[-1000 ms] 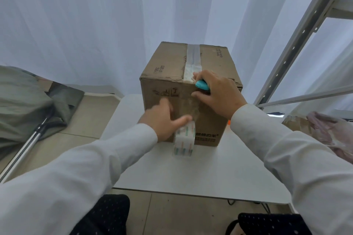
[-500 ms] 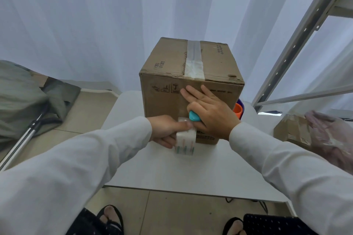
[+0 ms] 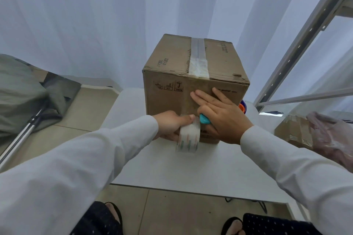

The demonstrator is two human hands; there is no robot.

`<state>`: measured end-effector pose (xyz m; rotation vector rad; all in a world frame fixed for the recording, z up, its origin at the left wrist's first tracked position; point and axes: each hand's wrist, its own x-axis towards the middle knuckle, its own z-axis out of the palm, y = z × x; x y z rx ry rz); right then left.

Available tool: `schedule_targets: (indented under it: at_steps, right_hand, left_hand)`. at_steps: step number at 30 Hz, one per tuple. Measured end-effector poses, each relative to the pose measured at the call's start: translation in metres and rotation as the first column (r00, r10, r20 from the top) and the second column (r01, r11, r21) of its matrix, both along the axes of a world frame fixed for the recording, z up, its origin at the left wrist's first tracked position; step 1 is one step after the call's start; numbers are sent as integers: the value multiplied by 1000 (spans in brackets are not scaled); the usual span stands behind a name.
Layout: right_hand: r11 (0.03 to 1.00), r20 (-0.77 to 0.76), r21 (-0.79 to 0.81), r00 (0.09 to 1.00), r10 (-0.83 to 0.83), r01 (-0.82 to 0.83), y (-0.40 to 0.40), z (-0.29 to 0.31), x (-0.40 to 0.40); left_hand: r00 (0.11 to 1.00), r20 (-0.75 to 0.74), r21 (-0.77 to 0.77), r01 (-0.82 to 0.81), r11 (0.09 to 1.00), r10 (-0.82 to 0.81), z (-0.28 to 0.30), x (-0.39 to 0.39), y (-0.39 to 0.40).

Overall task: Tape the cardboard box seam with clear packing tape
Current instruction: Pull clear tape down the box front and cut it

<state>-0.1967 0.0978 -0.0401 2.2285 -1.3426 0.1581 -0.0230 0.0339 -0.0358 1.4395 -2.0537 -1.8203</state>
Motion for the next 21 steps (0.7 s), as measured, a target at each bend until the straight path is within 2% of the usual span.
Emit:
schedule_targets:
  at_steps: [5, 21]
  right_hand:
    - [998, -15, -2, 998, -57, 57, -6, -12, 1]
    - [1000, 33, -23, 999, -8, 9, 2, -13, 5]
  left_hand:
    - [999, 5, 3, -40, 999, 40, 4, -3, -4]
    - [997, -19, -17, -76, 997, 75, -1, -6, 3]
